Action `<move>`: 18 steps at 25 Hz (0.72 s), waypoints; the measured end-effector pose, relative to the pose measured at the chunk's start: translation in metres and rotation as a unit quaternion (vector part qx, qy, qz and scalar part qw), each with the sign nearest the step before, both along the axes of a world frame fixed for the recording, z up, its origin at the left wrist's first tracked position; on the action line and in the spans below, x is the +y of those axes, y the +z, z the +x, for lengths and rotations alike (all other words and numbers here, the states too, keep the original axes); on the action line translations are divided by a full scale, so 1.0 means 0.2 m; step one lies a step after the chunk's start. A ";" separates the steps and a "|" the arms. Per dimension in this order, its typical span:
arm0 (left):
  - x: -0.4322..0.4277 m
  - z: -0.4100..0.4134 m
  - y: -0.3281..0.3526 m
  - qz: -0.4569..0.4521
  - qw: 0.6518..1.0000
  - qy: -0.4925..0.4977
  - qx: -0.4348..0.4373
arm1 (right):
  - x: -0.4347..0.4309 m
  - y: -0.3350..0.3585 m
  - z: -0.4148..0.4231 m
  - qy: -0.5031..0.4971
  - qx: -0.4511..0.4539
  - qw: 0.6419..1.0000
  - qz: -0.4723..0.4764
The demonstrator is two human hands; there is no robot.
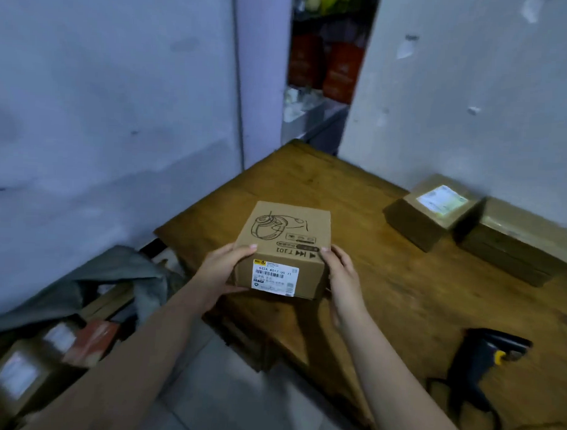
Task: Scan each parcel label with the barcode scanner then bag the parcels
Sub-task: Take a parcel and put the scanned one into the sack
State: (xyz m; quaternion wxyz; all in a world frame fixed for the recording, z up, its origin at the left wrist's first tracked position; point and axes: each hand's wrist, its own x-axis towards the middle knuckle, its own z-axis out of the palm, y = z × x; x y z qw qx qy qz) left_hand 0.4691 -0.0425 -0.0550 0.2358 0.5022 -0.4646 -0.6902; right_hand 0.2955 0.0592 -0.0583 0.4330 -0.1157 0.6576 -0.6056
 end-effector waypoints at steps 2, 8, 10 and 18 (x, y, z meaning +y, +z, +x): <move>-0.07 0.31 -0.03 -0.004 0.999 0.040 0.014 | -0.15 -0.02 0.27 0.026 -0.025 0.999 0.006; -0.21 1.51 -0.27 0.094 0.972 0.213 -0.028 | -0.58 -0.28 1.37 0.188 -0.099 0.970 0.120; -0.23 1.79 -0.37 0.125 0.959 0.251 -0.045 | -0.65 -0.38 1.63 0.231 -0.122 0.949 0.174; -0.36 2.23 -0.73 0.192 0.901 0.383 -0.073 | -1.11 -0.67 2.08 0.244 -0.126 0.905 0.324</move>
